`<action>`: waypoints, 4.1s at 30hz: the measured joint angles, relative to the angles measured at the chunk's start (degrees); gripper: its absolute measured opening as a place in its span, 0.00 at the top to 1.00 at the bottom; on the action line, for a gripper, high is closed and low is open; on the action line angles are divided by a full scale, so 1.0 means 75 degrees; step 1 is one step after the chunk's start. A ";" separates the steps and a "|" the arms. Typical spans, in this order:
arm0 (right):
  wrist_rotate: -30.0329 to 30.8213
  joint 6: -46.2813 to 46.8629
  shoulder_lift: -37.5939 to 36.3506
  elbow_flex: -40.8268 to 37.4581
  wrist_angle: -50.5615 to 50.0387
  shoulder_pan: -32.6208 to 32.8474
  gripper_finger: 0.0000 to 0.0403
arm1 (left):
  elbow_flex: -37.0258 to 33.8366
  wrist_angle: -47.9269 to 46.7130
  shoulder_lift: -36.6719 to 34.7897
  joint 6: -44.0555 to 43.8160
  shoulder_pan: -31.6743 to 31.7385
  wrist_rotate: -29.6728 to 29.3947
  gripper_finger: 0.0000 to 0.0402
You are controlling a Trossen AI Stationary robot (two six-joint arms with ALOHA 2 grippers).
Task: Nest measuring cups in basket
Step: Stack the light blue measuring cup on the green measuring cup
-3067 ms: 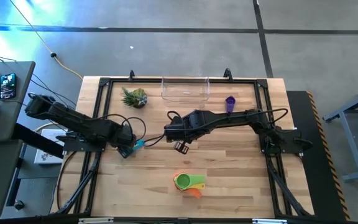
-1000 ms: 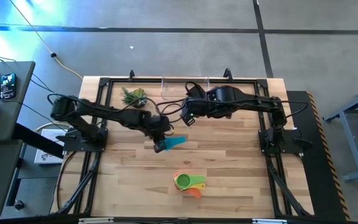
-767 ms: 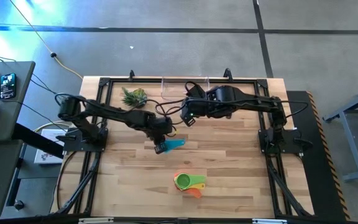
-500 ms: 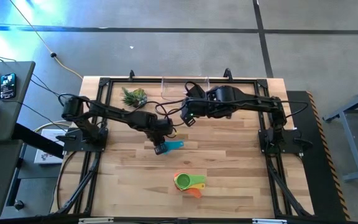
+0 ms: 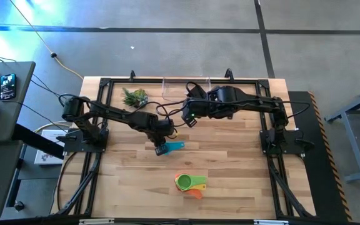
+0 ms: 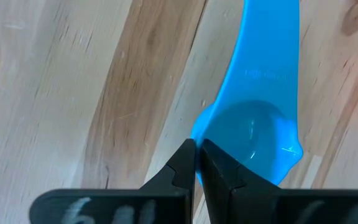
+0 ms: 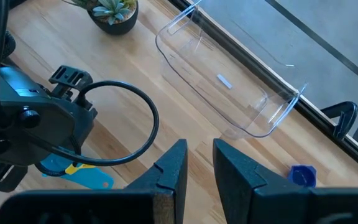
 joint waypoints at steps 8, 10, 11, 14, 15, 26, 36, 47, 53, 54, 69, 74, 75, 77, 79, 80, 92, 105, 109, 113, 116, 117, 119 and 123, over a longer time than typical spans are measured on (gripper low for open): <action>0.0000 0.0000 0.0000 0.0000 0.0000 0.0000 0.83 | 0.0000 0.0006 0.0000 -0.0062 0.0000 0.0000 0.90; 0.0000 0.0000 0.0000 0.0000 0.0000 0.0000 0.83 | 0.0000 0.0006 0.0000 -0.0160 0.0000 0.0000 0.87; 0.0000 0.0000 0.0000 0.0000 0.0000 0.0000 0.83 | -0.0002 0.0006 0.0000 -0.0231 0.0000 0.0000 0.86; 0.0000 0.0000 0.0000 0.0000 0.0000 0.0000 0.83 | -0.0003 0.0004 -0.0003 -0.0271 0.0000 0.0000 0.83; 0.0000 0.0000 0.0000 0.0000 0.0000 0.0000 0.83 | -0.0005 -0.0013 -0.0031 -0.0272 0.0000 0.0000 0.83; -0.0049 -0.0002 0.0003 0.0000 0.0051 0.0000 0.83 | -0.0006 -0.0861 -0.1120 -0.0466 0.0009 -0.0085 0.84; -0.0560 -0.0752 0.0006 0.0000 0.0676 0.0003 0.83 | -0.0012 -0.2380 -0.2830 -0.0619 0.0009 -0.0583 0.84; -0.1347 -0.1497 0.0097 0.0003 0.1866 0.0003 0.70 | -0.0008 -0.3113 -0.4580 -0.1017 -0.0012 -0.0769 0.84; -0.2147 -0.2560 0.0401 0.0003 0.2511 0.0009 0.60 | -0.0003 -0.3154 -0.5204 -0.1090 -0.0015 -0.0766 0.84; -0.2283 -0.2715 0.0468 0.0003 0.2696 0.0009 0.60 | -0.0003 -0.3165 -0.5289 -0.1148 -0.0013 -0.0766 0.84; -0.3286 -0.4645 0.1805 0.0003 0.3703 0.0009 0.59 | -0.0006 -0.3168 -0.6068 -0.1861 -0.0012 -0.0983 0.84; -0.3445 -0.5077 0.2292 0.0003 0.3838 0.0009 0.59 | -0.0006 -0.3171 -0.6073 -0.1874 -0.0009 -0.1017 0.84; -0.3471 -0.5139 0.2391 0.0003 0.3839 0.0009 0.59 | -0.0006 -0.3174 -0.6079 -0.1871 -0.0012 -0.1019 0.84; -0.3614 -0.5208 0.2585 0.0003 0.3858 0.0009 0.59 | -0.0006 -0.3174 -0.6079 -0.1871 -0.0012 -0.1020 0.84; -0.3789 -0.5274 0.2798 0.0003 0.3861 0.0009 0.59 | -0.0006 -0.3174 -0.6079 -0.1868 -0.0012 -0.1020 0.84; -0.3815 -0.5334 0.2915 0.0003 0.3861 0.0009 0.59 | -0.0006 -0.3174 -0.6084 -0.1868 -0.0012 -0.1018 0.84; -0.3965 -0.5597 0.3736 0.0003 0.3830 0.0001 0.59 | -0.0006 -0.3176 -0.6466 -0.1874 -0.0012 -0.1107 0.84; -0.3976 -0.5598 0.4262 0.0003 0.4060 -0.0157 0.59 | -0.0006 -0.3171 -0.6878 -0.1996 -0.0012 -0.1170 0.84; -0.4092 -0.5703 0.4369 0.0000 0.4112 -0.0156 0.59 | -0.0006 -0.3171 -0.6874 -0.1995 -0.0012 -0.1193 0.84; -0.4147 -0.5741 0.4480 0.0000 0.4078 -0.0154 0.59 | -0.0006 -0.3171 -0.6872 -0.1996 -0.0009 -0.1192 0.84; -0.4045 -0.5741 0.4494 0.0000 0.4031 -0.0159 0.59 | -0.0006 -0.3177 -0.6872 -0.1996 -0.0009 -0.1192 0.84; -0.3995 -0.5740 0.4494 0.0000 0.4060 -0.0165 0.59 | -0.0006 -0.3179 -0.6872 -0.1994 -0.0009 -0.1192 0.84; -0.3998 -0.5738 0.4506 0.0000 0.4015 -0.0198 0.60 | -0.0006 -0.3178 -0.6872 -0.1993 -0.0009 -0.1226 0.84; -0.4064 -0.5559 0.4605 0.0000 0.3937 -0.0248 0.68 | -0.0006 -0.3187 -0.6869 -0.1993 -0.0009 -0.1342 0.84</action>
